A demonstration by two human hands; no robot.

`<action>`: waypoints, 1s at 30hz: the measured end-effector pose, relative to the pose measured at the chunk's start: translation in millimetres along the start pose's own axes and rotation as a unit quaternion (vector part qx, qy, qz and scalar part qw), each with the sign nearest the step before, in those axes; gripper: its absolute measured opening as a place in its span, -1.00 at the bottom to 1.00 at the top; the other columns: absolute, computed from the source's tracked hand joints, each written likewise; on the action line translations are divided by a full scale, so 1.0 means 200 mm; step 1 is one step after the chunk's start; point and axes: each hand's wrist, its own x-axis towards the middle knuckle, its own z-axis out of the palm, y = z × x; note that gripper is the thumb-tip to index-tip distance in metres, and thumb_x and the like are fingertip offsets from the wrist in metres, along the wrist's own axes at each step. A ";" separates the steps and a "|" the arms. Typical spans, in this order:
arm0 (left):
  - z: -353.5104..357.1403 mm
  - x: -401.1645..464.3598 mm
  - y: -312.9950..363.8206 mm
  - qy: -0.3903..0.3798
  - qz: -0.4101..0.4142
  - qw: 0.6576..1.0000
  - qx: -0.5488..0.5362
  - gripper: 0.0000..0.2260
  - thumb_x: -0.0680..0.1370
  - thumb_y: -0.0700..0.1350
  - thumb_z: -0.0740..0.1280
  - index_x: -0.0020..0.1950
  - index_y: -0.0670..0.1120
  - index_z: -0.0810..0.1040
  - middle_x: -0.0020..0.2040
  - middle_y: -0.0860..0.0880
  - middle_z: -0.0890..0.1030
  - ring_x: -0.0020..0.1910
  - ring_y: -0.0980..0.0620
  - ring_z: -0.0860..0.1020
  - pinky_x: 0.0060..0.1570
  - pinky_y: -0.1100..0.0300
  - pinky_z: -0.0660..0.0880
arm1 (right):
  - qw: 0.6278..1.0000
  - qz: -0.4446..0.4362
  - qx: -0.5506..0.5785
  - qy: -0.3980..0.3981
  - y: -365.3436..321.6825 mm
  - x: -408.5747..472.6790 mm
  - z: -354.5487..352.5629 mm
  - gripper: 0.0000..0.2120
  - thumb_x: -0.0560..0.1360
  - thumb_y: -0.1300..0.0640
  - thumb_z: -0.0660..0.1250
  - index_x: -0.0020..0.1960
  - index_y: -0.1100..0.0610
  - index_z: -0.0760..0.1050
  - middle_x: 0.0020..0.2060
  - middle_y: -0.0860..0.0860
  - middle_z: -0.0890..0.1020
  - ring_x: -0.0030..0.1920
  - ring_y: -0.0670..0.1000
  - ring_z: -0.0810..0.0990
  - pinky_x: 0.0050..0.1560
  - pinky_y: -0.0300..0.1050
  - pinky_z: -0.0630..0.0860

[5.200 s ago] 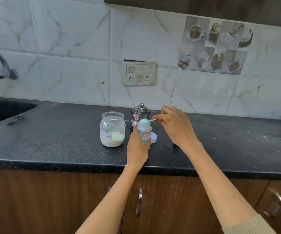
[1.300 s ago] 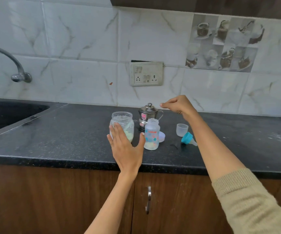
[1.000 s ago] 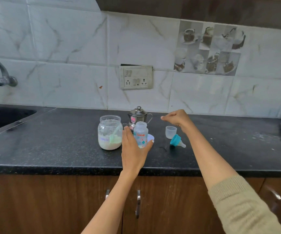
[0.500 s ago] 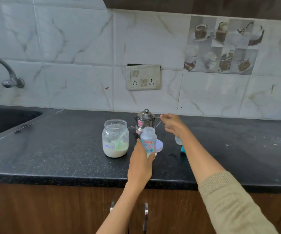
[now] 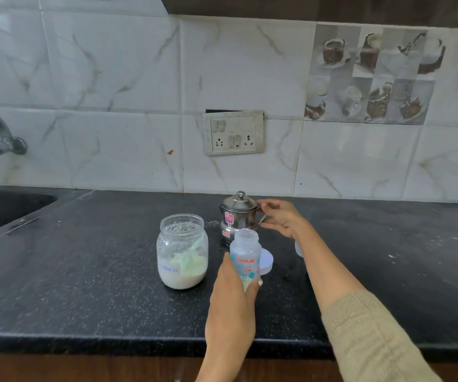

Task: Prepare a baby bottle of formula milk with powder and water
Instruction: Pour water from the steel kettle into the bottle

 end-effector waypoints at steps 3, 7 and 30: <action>0.00 0.00 0.01 0.001 -0.009 1.000 0.005 -0.49 0.57 -0.03 0.27 0.45 0.15 0.13 0.29 0.23 0.36 0.26 0.21 0.36 0.07 0.35 0.22 | 1.000 -0.028 -0.004 -0.002 0.00 -0.02 -0.01 -0.77 0.50 0.27 0.34 0.14 0.25 0.56 0.02 0.12 0.64 -0.07 0.18 0.59 -0.07 0.00 0.61; -0.01 -0.01 0.02 -0.003 -0.012 1.000 0.013 -0.47 0.57 -0.03 0.27 0.47 0.14 0.10 0.35 0.19 0.35 0.30 0.18 0.36 0.08 0.35 0.21 | 0.998 -0.058 -0.028 0.028 0.00 -0.05 0.01 -0.80 0.49 0.32 0.33 0.10 0.24 0.58 0.08 0.18 0.62 0.01 0.21 0.64 -0.20 -0.12 0.65; -0.02 -0.07 0.03 0.003 -0.016 1.000 0.025 -0.49 0.57 -0.06 0.27 0.47 -0.01 0.16 0.37 0.03 0.40 0.32 0.04 0.41 0.18 0.17 0.38 | 0.979 -0.127 -0.083 0.134 -0.47 -0.66 -0.21 -0.87 0.56 0.28 0.25 0.00 0.20 0.58 -0.05 0.12 0.63 -0.43 0.05 0.64 -0.37 -0.14 0.64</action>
